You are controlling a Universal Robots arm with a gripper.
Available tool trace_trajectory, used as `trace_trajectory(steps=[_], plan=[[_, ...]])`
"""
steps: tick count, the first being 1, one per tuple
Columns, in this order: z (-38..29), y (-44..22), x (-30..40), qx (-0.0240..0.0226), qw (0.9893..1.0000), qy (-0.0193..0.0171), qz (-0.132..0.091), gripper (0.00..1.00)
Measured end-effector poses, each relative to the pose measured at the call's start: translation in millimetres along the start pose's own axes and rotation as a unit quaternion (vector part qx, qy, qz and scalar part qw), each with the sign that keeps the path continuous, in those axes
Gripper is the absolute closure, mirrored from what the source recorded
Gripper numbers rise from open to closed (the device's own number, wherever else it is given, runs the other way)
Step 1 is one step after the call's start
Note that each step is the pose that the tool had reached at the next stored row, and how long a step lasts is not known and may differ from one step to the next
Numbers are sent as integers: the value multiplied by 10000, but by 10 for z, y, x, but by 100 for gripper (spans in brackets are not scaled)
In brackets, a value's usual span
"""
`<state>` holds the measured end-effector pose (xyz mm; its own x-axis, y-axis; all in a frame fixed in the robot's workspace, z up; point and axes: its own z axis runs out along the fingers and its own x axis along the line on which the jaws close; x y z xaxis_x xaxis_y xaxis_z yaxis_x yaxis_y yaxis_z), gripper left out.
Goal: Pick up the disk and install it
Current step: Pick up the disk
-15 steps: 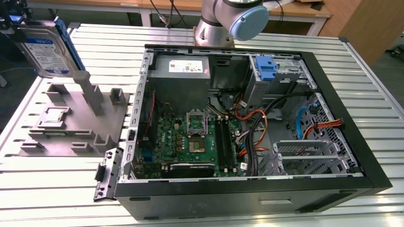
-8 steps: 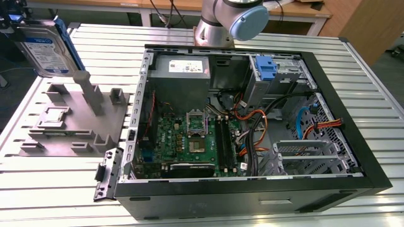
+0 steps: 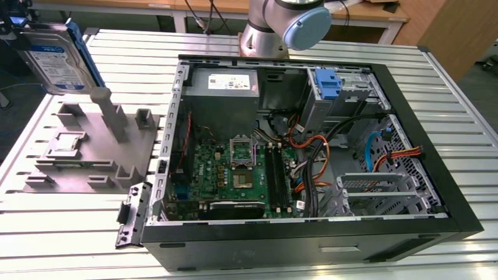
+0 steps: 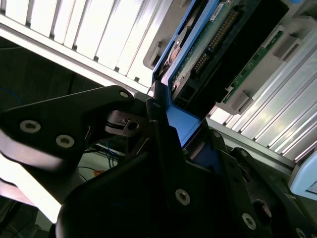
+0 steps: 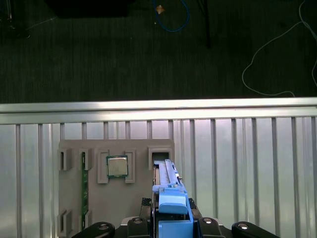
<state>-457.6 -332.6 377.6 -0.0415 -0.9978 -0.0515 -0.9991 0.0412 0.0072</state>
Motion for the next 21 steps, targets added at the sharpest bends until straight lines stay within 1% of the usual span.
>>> trace_trajectory(steps=[21], plan=[[-60,0,-3,-1,10000,1,-1,63]])
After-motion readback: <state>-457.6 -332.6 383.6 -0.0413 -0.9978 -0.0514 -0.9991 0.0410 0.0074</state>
